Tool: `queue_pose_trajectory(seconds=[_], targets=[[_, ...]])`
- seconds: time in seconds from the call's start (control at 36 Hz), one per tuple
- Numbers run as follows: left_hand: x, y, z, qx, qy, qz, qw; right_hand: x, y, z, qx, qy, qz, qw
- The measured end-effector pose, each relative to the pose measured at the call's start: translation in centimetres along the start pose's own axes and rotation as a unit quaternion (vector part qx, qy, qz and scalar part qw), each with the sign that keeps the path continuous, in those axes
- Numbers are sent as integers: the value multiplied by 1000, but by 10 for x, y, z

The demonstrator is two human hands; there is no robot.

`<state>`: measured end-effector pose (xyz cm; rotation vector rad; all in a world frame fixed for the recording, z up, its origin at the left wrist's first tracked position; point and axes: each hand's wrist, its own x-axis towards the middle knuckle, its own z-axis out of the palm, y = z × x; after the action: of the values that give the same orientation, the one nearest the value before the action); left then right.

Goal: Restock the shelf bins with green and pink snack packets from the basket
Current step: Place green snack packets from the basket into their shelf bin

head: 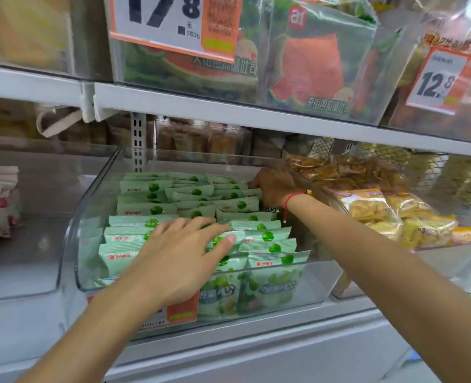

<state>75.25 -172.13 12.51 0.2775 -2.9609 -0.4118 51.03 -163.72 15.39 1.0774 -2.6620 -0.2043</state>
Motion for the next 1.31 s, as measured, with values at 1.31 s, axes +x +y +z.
queue_pose_trajectory(seconds=[1.31], targets=[[-175, -43, 166, -208, 73, -220, 950, -244, -137, 84, 250, -391, -187, 866]])
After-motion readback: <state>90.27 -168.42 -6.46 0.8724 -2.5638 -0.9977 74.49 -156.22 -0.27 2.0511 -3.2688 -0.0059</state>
